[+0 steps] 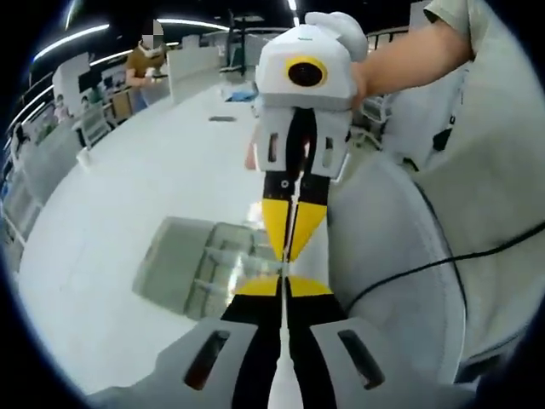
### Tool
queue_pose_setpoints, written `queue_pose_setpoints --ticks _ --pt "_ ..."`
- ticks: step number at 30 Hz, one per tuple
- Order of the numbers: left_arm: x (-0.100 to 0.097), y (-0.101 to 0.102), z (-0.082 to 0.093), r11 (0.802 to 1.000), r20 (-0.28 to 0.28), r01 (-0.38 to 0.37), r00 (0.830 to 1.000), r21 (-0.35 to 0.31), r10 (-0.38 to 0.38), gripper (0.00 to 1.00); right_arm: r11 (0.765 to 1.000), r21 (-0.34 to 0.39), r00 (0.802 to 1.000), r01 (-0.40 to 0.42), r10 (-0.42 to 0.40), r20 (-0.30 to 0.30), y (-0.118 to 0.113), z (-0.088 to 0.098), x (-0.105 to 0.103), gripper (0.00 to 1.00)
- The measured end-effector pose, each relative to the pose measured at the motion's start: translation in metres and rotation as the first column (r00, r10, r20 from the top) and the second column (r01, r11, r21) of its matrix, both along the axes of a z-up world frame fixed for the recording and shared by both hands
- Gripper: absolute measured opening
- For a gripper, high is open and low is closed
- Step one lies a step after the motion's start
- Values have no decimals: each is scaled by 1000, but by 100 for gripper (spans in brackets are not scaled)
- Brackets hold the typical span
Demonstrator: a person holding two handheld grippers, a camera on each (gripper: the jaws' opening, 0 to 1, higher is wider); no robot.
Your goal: Insert the divider into the dual guide fixture by aligning both edges with the guide slots and pushing it downward to the bottom, including one-sided entry, uneven engagement, binding, and posture correction.
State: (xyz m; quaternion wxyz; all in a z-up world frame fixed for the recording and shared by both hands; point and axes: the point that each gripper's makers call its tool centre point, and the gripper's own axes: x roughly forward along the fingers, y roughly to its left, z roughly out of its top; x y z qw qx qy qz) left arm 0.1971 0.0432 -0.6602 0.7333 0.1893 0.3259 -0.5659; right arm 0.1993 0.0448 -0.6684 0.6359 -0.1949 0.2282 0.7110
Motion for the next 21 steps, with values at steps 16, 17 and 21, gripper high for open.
queue_pose_setpoints --ticks 16,17,21 --pt "0 0 -3 995 -25 66 998 77 -64 0 1000 5 1000 21 -21 -9 1 -4 1 0" --pt "0 0 -3 994 -23 69 997 80 -67 0 1000 5 1000 19 -19 -5 1 -4 0 0" --pt "1 0 -2 993 -18 79 997 93 -78 0 1000 7 1000 21 -21 0 1 -4 1 0"
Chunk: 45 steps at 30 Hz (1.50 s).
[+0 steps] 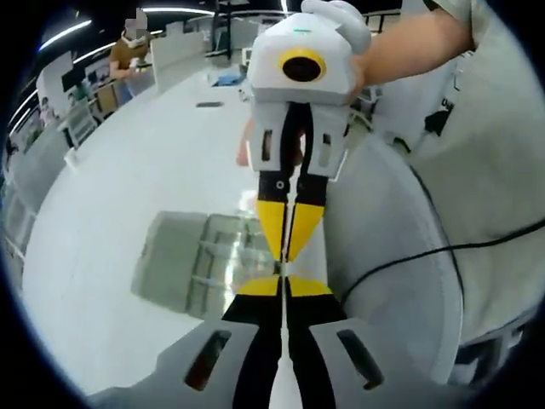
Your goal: Insert the divider into the dual guide fixture by aligning both edges with the guide slots and pushing it downward to the bottom, including one-sided entry, uneven engagement, binding, and posture correction.
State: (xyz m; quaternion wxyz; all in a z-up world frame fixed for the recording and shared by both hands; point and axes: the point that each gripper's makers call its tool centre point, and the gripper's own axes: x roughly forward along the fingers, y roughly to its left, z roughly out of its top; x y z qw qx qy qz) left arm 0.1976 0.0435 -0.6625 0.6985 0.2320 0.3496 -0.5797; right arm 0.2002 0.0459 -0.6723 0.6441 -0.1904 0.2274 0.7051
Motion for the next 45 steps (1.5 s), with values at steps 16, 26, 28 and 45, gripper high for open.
queue_pose_setpoints --ticks 16,26,28,45 --pt "-1 0 2 999 1 29 1000 38 -29 0 1000 12 1000 3 -3 -5 1 0 -3 0" --pt "1 0 4 995 26 64 997 78 -66 0 1000 18 1000 20 -20 1 2 1 -1 0" --pt "0 -1 5 994 25 71 997 82 -73 0 999 14 999 34 -34 -13 1 1 1 0" --pt "1 -4 6 984 21 123 992 130 -127 0 999 -2 998 54 -54 -11 -10 -2 2 0"
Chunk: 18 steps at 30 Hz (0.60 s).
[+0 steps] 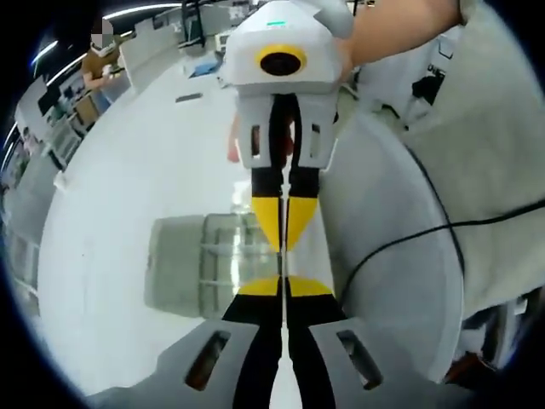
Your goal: Insert the divider into the dual guide fixture by aligning both edges with the guide slots and pushing it downward to the bottom, including one-sided entry, uneven engagement, binding, and posture correction.
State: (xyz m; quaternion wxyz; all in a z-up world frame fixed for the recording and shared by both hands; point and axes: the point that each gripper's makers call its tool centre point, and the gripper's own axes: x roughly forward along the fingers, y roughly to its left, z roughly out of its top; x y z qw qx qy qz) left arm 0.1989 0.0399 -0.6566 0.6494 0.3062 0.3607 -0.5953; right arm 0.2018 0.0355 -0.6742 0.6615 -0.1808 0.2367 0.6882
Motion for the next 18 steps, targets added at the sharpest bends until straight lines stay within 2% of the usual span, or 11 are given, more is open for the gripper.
queue_pose_setpoints --ticks 6,18 --pt "0 1 0 1000 -6 -1 1000 6 1 0 1000 15 1000 4 -4 -17 1 0 0 0" --pt "-1 0 -1 1000 -5 4 1000 22 -4 0 1000 8 1000 -6 7 -14 4 -5 -4 0"
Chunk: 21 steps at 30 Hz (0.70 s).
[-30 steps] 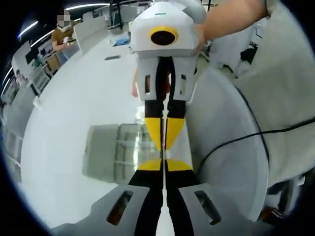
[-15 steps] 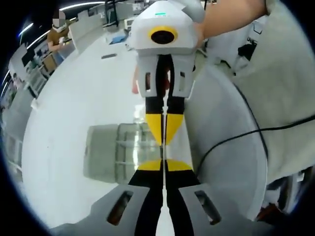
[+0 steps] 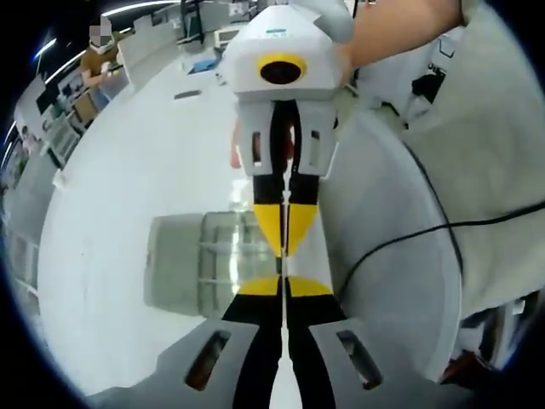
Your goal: Insert the divider into the dual guide fixture by aligning both edges with the guide slots and pushing it downward to the bottom, including one-sided entry, uneven engagement, binding, and posture correction.
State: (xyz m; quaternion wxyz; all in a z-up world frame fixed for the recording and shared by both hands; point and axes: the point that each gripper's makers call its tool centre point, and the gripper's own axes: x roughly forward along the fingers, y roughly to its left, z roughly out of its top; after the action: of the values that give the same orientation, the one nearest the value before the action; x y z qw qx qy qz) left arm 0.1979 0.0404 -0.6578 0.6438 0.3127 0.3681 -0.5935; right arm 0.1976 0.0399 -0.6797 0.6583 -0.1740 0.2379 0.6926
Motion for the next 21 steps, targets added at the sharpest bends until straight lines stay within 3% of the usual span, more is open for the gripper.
queue_pose_setpoints --ticks 7,10,21 --pt "-2 0 -1 1000 1 15 1000 11 -15 0 1000 -4 1000 15 -15 -24 0 0 -1 0" --pt "-1 5 -6 998 14 34 999 49 -35 0 999 -18 999 28 -28 -32 -1 -2 1 0" --pt "8 14 -11 996 6 15 1000 82 -15 0 998 -31 999 49 -49 -16 -6 -3 8 9"
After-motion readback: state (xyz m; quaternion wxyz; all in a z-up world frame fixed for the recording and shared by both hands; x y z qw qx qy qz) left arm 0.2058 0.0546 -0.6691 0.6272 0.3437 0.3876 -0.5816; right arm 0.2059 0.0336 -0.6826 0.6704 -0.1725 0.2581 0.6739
